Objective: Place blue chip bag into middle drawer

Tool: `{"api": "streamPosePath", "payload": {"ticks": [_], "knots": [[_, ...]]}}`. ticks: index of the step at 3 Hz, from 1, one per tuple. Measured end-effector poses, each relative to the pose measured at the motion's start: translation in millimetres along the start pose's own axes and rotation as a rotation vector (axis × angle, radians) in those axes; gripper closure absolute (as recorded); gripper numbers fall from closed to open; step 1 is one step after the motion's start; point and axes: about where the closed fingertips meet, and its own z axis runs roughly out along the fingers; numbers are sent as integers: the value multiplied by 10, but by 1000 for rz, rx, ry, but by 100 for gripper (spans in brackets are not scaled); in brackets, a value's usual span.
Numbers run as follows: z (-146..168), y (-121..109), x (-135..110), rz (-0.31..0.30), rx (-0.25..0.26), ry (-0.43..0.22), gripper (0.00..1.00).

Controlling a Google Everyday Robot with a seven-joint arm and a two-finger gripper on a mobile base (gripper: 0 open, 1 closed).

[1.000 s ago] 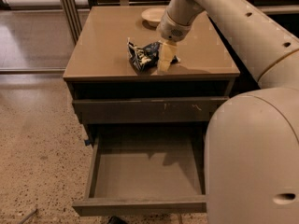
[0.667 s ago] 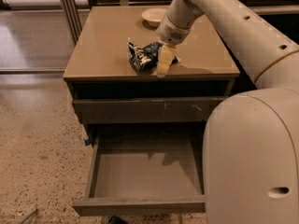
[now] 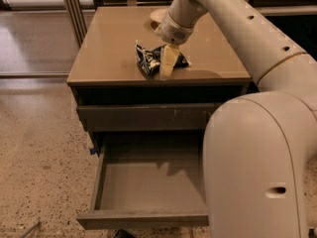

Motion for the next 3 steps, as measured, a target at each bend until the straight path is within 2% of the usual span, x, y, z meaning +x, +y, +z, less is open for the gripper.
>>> {"api": "streamPosePath", "payload": {"ticks": [1,3], "knots": [[-2,-2,-2,-1,0,0,19],[-2,-2,-2,-1,0,0,66]]}}
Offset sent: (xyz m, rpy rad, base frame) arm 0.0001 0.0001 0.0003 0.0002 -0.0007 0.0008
